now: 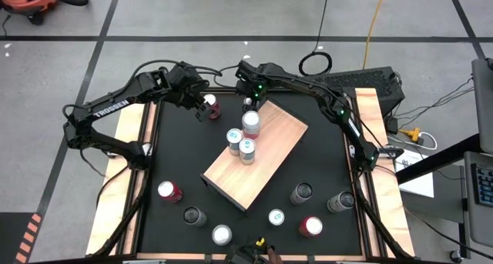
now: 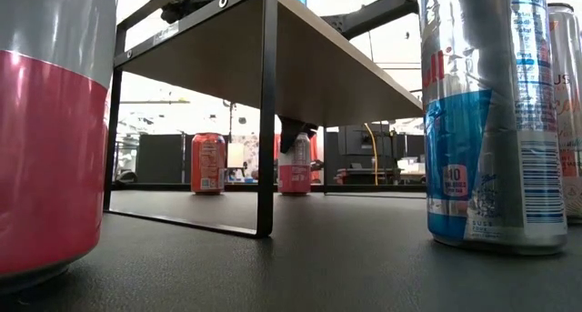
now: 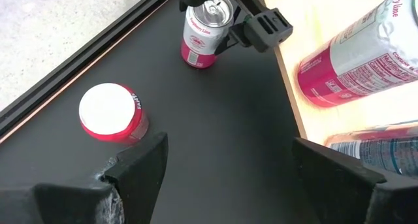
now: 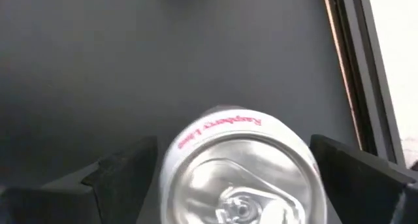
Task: Place canned beverage on shelf
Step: Put the top pink-white soda can on the shelf aligned with the pink-white soda can
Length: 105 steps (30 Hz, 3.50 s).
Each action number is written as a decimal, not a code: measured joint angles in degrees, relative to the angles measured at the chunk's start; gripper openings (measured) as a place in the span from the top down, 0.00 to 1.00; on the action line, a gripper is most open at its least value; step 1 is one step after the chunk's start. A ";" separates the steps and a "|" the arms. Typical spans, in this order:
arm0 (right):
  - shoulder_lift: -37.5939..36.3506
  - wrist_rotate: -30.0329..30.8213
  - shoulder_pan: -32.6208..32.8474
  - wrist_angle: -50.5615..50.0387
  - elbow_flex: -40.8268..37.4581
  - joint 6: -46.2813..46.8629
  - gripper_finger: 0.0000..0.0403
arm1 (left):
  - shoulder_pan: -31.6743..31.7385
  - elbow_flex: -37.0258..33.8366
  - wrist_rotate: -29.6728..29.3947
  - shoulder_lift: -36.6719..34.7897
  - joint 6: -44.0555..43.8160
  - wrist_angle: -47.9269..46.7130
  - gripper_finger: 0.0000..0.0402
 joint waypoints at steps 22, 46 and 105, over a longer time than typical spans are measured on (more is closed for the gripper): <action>-0.04 0.28 -0.01 0.26 0.02 1.25 0.36 | -1.16 0.00 -1.07 0.00 -0.24 0.11 0.19; -2.74 -0.15 0.19 -3.13 7.87 8.21 0.33 | -1.11 0.02 -2.34 0.02 -0.26 -0.20 0.19; -39.95 -24.16 0.33 -13.71 7.93 12.45 0.33 | -21.55 4.17 -15.57 2.87 -1.41 44.49 0.19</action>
